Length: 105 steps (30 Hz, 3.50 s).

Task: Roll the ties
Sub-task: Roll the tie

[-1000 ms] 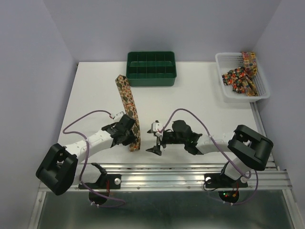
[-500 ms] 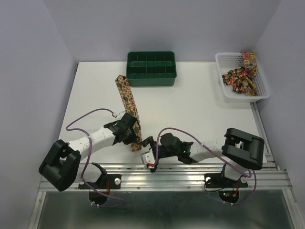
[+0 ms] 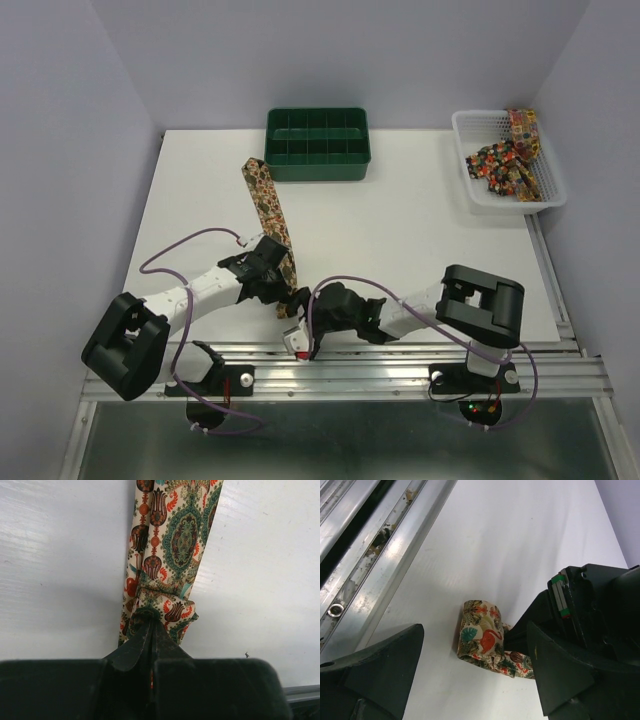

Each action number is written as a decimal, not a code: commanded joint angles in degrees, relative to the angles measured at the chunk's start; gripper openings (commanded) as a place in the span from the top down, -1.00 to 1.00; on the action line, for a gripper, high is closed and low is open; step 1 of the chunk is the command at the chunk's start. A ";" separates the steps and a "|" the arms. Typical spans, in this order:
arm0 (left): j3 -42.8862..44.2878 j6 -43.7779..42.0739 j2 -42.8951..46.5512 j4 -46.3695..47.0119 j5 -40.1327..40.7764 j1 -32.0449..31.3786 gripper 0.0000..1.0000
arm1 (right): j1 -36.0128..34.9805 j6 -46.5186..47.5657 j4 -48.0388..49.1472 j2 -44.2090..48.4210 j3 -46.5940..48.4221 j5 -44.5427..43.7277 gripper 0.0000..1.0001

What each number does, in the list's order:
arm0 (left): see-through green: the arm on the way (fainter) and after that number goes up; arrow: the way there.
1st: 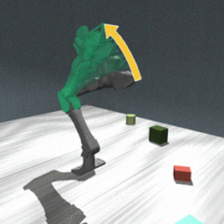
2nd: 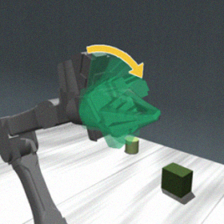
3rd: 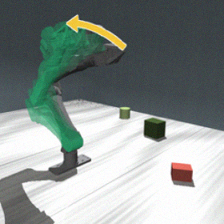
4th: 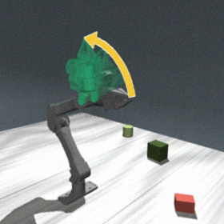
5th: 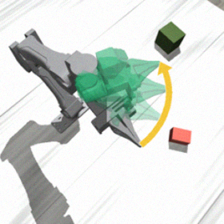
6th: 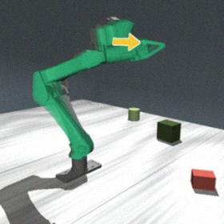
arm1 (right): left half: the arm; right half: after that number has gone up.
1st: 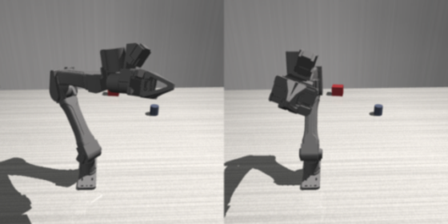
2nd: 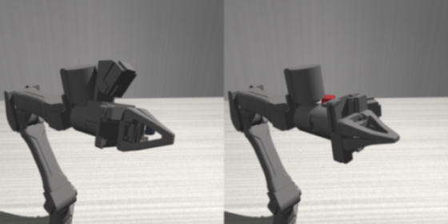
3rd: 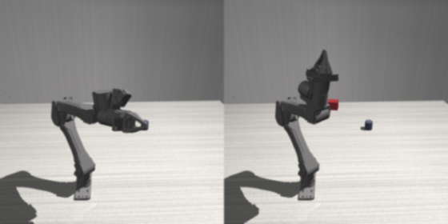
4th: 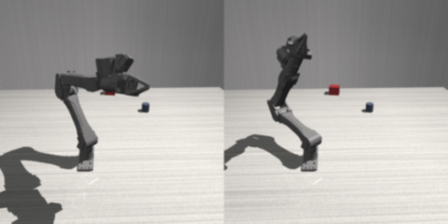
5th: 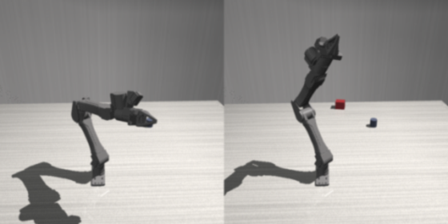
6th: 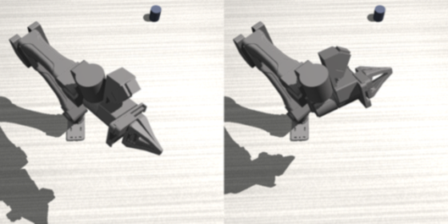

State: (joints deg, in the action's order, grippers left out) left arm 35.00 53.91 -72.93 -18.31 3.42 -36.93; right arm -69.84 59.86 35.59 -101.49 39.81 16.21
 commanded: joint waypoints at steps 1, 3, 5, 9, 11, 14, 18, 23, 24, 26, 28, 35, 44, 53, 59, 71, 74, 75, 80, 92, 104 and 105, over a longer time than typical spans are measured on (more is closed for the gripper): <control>1.73 -0.03 0.15 -2.70 -0.43 -0.08 0.80 | -0.56 1.49 2.37 -2.48 2.02 -3.19 -0.73; 2.17 -0.38 -0.37 -2.70 -0.61 -0.16 0.80 | -0.56 1.23 2.20 -3.01 2.46 -4.69 -0.59; 2.52 -0.56 -0.64 -2.96 -0.61 -0.16 0.80 | -0.56 1.23 1.85 -3.62 2.73 -5.48 -0.40; 2.70 -0.38 -0.73 -3.32 -0.43 -0.16 0.80 | -0.56 0.18 2.20 -4.76 3.17 -7.24 -0.31; 2.70 -0.12 -0.73 -3.67 -0.17 -0.16 0.80 | -0.56 0.09 2.29 -4.94 3.25 -8.82 -0.24; 2.88 0.32 -0.64 -4.11 0.27 -0.16 0.80 | -0.47 -0.27 2.29 -5.56 3.43 -8.39 -0.09; 3.23 0.58 -0.38 -5.25 1.23 -0.16 0.80 | -0.47 -1.58 0.97 -6.61 4.66 -8.73 0.17; 3.40 1.29 -0.38 -5.95 2.29 -0.07 0.80 | -0.47 -2.28 -0.26 -6.79 4.84 -8.92 0.58; 3.49 1.37 -0.38 -6.04 2.38 -0.07 0.79 | -0.47 -2.55 -0.44 -6.70 4.84 -8.48 0.65; 3.84 1.37 -0.29 -6.13 2.73 -0.07 0.80 | -0.47 -3.16 -0.96 -6.26 4.84 -7.68 0.81; 4.28 1.90 -0.02 -6.57 3.78 -0.07 0.79 | -0.38 -4.66 -0.70 -5.82 4.31 -6.81 0.87; 5.16 3.66 2.96 -7.89 6.50 -0.07 0.68 | 0.23 -9.93 -1.84 -2.84 3.69 -0.76 0.99; 6.39 2.78 7.88 -6.83 8.80 0.28 0.41 | 0.94 -19.15 -1.58 1.82 1.76 9.63 0.99; 1.12 2.69 8.94 -3.76 9.05 3.70 0.35 | 3.84 -30.32 -0.61 3.41 3.69 21.92 0.99; -1.17 1.64 6.66 0.10 7.93 6.43 0.41 | 4.36 -32.95 -3.87 1.39 6.59 22.90 0.99; -1.17 -0.12 -0.99 4.33 6.25 7.31 0.53 | 8.76 -49.74 0.79 -2.83 10.28 29.14 0.99; -1.08 -0.73 -1.34 4.68 5.46 7.40 0.57 | 9.90 -52.82 0.01 -5.37 13.17 30.37 0.99; -1.17 -0.74 -1.43 4.68 5.20 7.48 0.57 | 10.16 -54.74 0.35 -5.73 13.45 30.20 0.99; -1.87 -1.09 -1.25 5.39 4.58 7.48 0.58 | 12.71 -59.68 1.67 -7.93 14.86 32.21 0.99; -1.43 -1.17 -2.40 5.65 4.49 7.57 0.64 | 16.05 -77.51 10.69 -13.81 14.68 35.47 0.99; -1.17 -1.35 -2.05 5.82 5.02 7.66 0.66 | 17.64 -83.85 14.94 -12.94 13.19 37.67 0.99; -1.08 -1.44 -1.44 5.82 4.93 7.66 0.67 | 17.64 -84.72 15.99 -12.68 12.84 37.50 0.99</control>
State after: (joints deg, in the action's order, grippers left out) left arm 34.11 53.54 -75.29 -12.69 7.75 -29.50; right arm -51.94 -22.52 46.76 -117.47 54.08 53.21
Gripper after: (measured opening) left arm 0.174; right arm 0.157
